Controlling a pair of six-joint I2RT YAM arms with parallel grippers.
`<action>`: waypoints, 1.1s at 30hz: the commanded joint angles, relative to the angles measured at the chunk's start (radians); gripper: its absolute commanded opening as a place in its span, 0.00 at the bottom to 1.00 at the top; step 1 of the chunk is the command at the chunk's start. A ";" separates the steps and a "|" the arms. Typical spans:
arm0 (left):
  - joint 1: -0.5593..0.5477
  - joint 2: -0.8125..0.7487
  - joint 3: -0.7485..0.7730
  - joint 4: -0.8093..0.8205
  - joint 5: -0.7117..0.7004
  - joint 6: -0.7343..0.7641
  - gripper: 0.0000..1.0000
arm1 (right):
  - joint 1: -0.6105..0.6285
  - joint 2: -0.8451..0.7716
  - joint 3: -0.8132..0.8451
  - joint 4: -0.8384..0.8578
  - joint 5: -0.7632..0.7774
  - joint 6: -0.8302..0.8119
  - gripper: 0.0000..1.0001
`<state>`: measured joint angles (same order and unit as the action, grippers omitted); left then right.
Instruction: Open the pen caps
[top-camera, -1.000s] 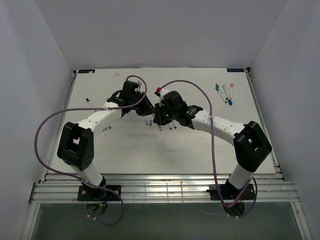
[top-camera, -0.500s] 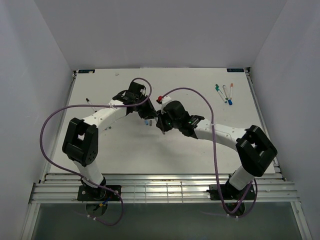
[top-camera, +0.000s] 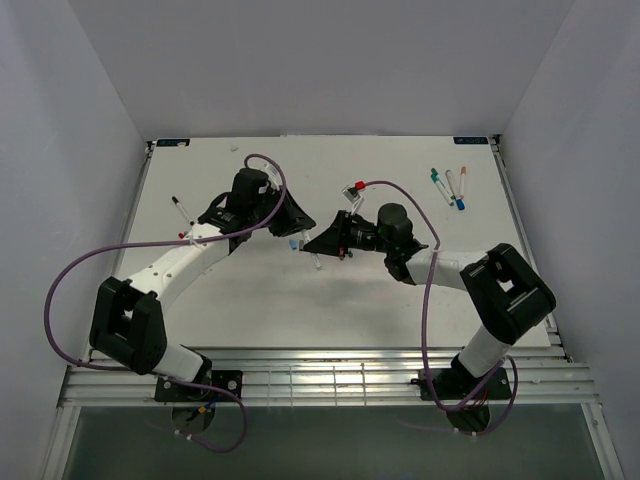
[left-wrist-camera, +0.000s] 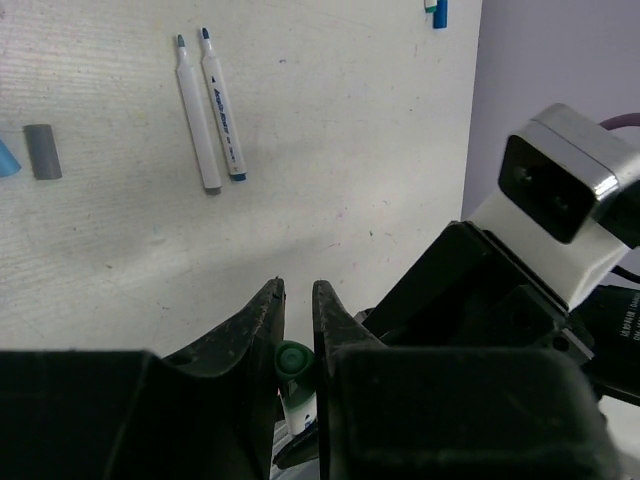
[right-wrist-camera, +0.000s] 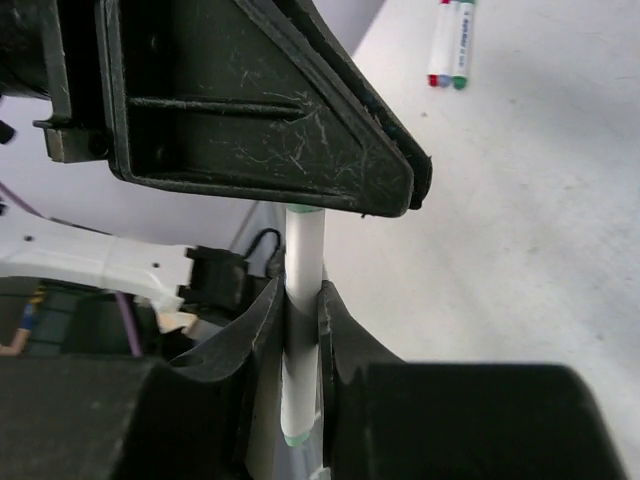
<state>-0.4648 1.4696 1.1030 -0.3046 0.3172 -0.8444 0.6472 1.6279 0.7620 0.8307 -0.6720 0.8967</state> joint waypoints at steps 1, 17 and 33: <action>0.046 -0.038 -0.002 0.108 -0.136 -0.008 0.00 | 0.023 0.015 -0.033 0.321 -0.226 0.240 0.08; 0.081 0.064 0.164 -0.165 -0.247 -0.179 0.00 | 0.405 0.043 0.459 -1.266 1.418 -0.665 0.08; 0.242 -0.081 -0.083 0.082 -0.055 -0.102 0.00 | 0.197 -0.209 0.132 -0.671 0.298 -0.486 0.08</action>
<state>-0.2611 1.4376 1.0306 -0.2657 0.3286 -0.9882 0.8661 1.4532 0.9260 0.1303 -0.1822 0.3443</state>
